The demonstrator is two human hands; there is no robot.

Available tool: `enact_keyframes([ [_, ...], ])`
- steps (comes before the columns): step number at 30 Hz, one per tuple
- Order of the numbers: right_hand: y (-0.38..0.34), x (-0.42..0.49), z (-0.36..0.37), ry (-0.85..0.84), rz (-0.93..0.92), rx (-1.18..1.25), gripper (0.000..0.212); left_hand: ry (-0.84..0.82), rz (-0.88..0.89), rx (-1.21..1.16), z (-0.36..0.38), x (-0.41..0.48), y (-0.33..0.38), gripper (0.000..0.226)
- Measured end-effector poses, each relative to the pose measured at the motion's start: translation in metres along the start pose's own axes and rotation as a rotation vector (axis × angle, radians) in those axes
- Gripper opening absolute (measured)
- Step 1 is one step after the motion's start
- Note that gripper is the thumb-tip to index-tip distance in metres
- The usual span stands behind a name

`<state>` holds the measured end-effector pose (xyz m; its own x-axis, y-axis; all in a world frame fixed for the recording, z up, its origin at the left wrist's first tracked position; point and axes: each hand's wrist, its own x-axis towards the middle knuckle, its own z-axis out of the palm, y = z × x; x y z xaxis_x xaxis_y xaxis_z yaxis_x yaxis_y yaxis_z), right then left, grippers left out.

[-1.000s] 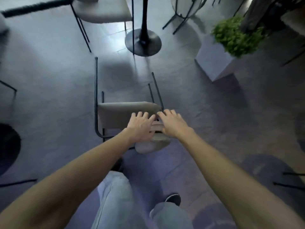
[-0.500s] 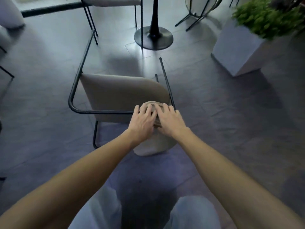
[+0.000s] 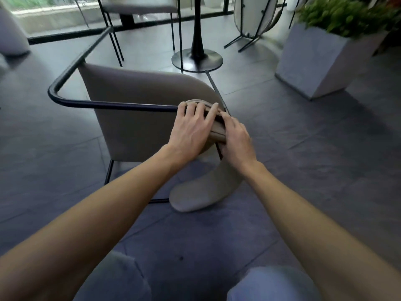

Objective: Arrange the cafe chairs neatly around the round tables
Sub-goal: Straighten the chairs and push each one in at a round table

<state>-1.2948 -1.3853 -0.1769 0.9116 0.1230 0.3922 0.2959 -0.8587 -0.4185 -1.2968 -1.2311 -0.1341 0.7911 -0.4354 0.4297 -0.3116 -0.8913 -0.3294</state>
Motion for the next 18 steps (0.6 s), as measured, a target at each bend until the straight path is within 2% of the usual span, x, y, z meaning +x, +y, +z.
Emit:
enact_keyframes([
  [3,0.000,-0.005,0.000,0.008,0.030,0.046,0.091,-0.006,-0.017,0.028,-0.002,-0.003,0.002,0.053],
  [9,-0.014,-0.006,-0.007,-0.047,0.041,0.029,0.093,-0.026,-0.016,0.049,-0.007,-0.009,0.006,0.046],
  [18,-0.017,-0.008,-0.011,-0.091,0.024,-0.022,0.093,-0.231,0.158,0.070,-0.035,0.007,-0.011,0.053],
])
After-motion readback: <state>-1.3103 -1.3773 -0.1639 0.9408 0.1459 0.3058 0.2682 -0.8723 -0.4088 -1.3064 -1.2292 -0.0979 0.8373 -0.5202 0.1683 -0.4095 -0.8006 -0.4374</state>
